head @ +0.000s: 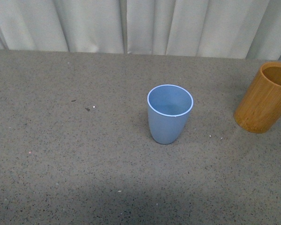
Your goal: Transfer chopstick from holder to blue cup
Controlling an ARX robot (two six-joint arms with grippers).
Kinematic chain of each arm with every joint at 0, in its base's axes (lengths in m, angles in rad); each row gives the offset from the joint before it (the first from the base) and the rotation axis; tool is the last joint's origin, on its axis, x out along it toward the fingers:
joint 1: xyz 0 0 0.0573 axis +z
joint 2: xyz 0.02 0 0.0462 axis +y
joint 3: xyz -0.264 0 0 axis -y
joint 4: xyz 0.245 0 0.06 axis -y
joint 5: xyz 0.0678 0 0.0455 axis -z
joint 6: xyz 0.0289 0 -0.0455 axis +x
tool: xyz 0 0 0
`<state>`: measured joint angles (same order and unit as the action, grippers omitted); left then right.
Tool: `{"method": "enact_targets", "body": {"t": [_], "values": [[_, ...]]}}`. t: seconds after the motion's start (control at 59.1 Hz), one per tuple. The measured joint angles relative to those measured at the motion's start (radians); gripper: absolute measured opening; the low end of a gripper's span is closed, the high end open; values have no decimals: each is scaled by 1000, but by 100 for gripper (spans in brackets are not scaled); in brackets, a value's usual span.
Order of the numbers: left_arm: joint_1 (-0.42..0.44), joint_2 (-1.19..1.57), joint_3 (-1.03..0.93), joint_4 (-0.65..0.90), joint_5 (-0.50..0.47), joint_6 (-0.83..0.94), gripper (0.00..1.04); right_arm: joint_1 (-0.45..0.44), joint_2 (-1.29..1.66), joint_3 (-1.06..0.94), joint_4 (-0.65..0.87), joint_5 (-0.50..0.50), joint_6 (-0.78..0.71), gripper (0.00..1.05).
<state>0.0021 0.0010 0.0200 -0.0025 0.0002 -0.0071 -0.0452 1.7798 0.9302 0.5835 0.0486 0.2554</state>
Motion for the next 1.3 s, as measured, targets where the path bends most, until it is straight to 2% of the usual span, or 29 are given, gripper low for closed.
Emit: {"method": "enact_targets", "body": {"t": [0.373,0.559,0.694,0.813,1.067,1.304], "values": [[0,0,0,0,0,0,98,39,-257,8,-77,12,-27,2],[0,0,0,0,0,0,98,154,-318,31,-79,25,-11,2],[0,0,0,0,0,0,98,296,-267,31,-17,62,31,2],[0,0,0,0,0,0,98,367,-192,19,33,85,64,2],[0,0,0,0,0,0,98,432,-69,-39,100,112,124,2],[0,0,0,0,0,0,98,444,-24,-45,114,120,138,2]]}}
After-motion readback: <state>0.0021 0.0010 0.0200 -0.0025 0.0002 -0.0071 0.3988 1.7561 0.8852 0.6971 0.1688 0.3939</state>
